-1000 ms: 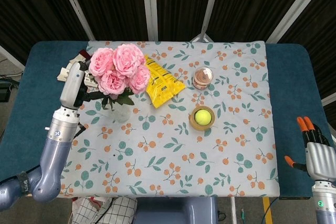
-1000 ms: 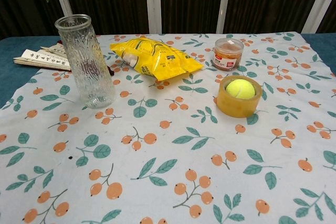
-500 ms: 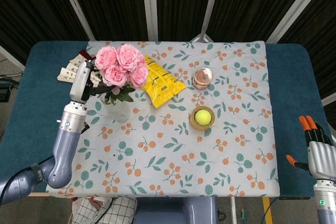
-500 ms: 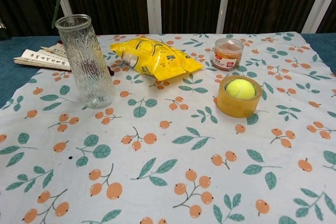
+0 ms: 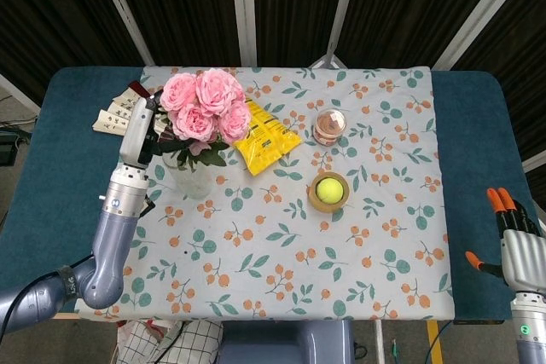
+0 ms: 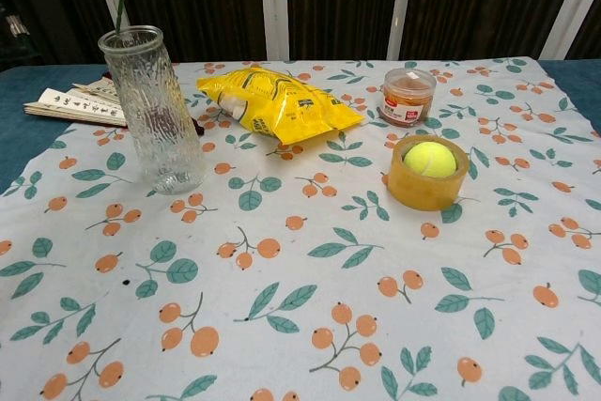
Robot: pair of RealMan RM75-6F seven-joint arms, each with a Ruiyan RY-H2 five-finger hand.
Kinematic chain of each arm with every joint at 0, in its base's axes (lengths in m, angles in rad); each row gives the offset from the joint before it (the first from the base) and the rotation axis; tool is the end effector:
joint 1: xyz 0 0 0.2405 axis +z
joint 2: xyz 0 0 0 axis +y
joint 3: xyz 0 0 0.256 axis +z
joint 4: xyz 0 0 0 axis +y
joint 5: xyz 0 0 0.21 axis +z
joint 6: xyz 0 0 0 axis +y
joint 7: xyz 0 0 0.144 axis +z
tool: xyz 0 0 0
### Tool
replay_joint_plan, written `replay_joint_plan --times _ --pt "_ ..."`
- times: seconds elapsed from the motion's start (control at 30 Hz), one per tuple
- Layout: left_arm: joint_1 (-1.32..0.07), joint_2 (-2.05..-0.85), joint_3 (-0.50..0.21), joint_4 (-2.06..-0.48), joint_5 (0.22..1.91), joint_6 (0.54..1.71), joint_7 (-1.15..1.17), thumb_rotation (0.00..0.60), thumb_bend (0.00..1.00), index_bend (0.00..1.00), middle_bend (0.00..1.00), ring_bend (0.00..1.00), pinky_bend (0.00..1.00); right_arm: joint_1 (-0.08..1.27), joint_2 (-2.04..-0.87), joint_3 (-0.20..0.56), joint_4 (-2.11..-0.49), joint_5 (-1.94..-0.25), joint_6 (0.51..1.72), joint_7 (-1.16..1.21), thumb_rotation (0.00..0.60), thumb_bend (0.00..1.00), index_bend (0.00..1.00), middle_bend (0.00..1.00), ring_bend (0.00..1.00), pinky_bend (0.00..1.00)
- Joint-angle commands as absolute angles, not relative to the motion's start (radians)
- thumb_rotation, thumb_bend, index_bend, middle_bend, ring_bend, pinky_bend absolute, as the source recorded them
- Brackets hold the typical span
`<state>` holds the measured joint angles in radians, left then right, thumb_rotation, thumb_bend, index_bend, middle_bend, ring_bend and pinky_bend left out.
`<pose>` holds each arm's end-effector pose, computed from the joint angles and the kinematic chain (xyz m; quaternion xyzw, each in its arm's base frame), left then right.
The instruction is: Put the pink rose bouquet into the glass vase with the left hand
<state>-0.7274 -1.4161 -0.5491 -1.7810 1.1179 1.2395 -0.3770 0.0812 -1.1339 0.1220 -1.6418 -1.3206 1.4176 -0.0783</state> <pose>-0.0500 0.3685 0.1216 -0.4051 -0.5111 -0.7307 0.2020 -0.3255 -0.1924 0.1616 0.5437 -0.4225 0.3515 0.6343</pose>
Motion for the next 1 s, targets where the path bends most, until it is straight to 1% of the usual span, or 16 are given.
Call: replay_joint_plan --times 0.03,0.2,0.47,0.73,1.0 --pt "-0.73 -1.415 -0.563 -1.791 1.106 1.249 -0.369 0.6 0.45 0.46 0.48 0.41 0.54 0.081 -1.133 0.122 -1.642 -1.321 1.419 -0.076 0.6 0.16 0.08 0.0 0.01 0.2" --pt "-0.734 -1.414 -0.569 -1.79 1.094 1.25 -0.353 0.6 0.45 0.46 0.48 0.41 0.54 0.081 -1.133 0.122 -1.642 -1.321 1.417 -0.075 0.6 0.16 0.08 0.0 0.01 0.2" --pt "-0.735 -1.434 -0.539 -1.758 1.092 1.217 -0.385 0.6 0.44 0.46 0.47 0.4 0.54 0.082 -1.134 0.122 -1.64 -1.32 1.415 -0.073 0.6 0.16 0.08 0.0 0.01 0.2" --pt "-0.732 -1.459 -0.507 -1.72 1.148 1.21 -0.441 0.6 0.44 0.46 0.47 0.39 0.54 0.084 -1.135 0.12 -1.638 -1.325 1.413 -0.07 0.6 0.15 0.08 0.0 0.01 0.2" --pt "-0.684 -1.474 -0.45 -1.681 1.219 1.231 -0.55 0.6 0.44 0.46 0.46 0.39 0.54 0.08 -1.132 0.118 -1.638 -1.336 1.421 -0.057 0.6 0.16 0.08 0.0 0.01 0.19"
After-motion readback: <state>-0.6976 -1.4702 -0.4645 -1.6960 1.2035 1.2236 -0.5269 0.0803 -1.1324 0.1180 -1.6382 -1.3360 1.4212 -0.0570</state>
